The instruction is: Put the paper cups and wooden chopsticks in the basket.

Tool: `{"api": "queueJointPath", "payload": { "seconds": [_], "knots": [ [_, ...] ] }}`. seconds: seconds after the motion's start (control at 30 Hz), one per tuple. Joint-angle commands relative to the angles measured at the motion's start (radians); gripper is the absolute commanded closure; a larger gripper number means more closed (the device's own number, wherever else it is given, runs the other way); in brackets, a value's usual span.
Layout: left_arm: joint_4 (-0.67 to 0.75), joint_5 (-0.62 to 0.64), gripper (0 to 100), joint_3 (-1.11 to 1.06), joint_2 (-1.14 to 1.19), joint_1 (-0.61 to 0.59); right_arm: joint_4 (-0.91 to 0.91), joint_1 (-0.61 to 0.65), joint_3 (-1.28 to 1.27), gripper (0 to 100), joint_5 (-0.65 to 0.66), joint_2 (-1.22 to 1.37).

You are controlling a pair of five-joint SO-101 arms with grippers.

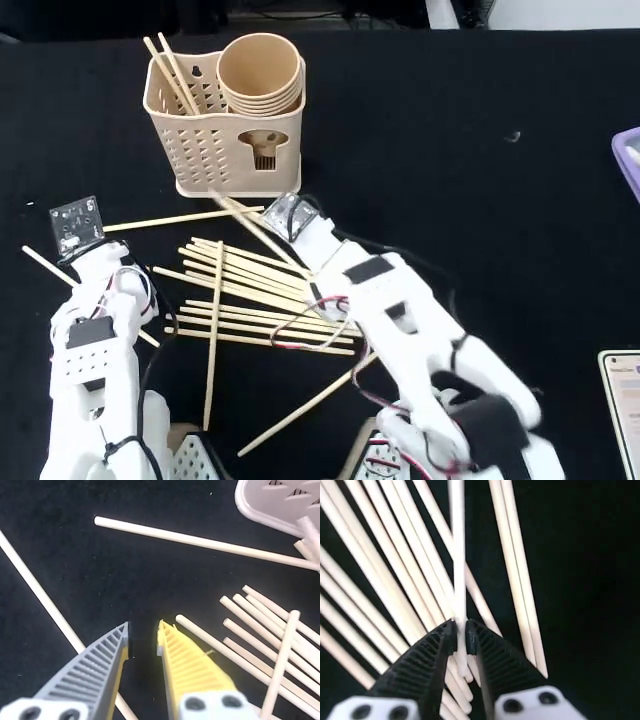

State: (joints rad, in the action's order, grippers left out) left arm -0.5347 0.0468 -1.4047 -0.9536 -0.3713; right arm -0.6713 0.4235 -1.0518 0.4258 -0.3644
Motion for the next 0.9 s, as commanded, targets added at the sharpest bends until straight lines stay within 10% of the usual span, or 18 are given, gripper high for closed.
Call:
{"api": "queueJointPath", "payload": {
  "seconds": [0.0, 0.67, 0.87],
  "knots": [
    [0.02, 0.002, 90, 0.008, -0.018, 0.016, -0.043, -0.043, -0.01, 98.8, 0.008, -0.153],
    [0.02, -0.002, 90, 0.007, -0.018, 0.016, -0.649, -0.077, -0.05, 98.8, 0.73, -0.308],
    [0.02, -0.002, 90, 0.007, -0.018, 0.016, -0.655, -0.072, -0.065, 98.7, 0.77, -0.308]
  ]
}}
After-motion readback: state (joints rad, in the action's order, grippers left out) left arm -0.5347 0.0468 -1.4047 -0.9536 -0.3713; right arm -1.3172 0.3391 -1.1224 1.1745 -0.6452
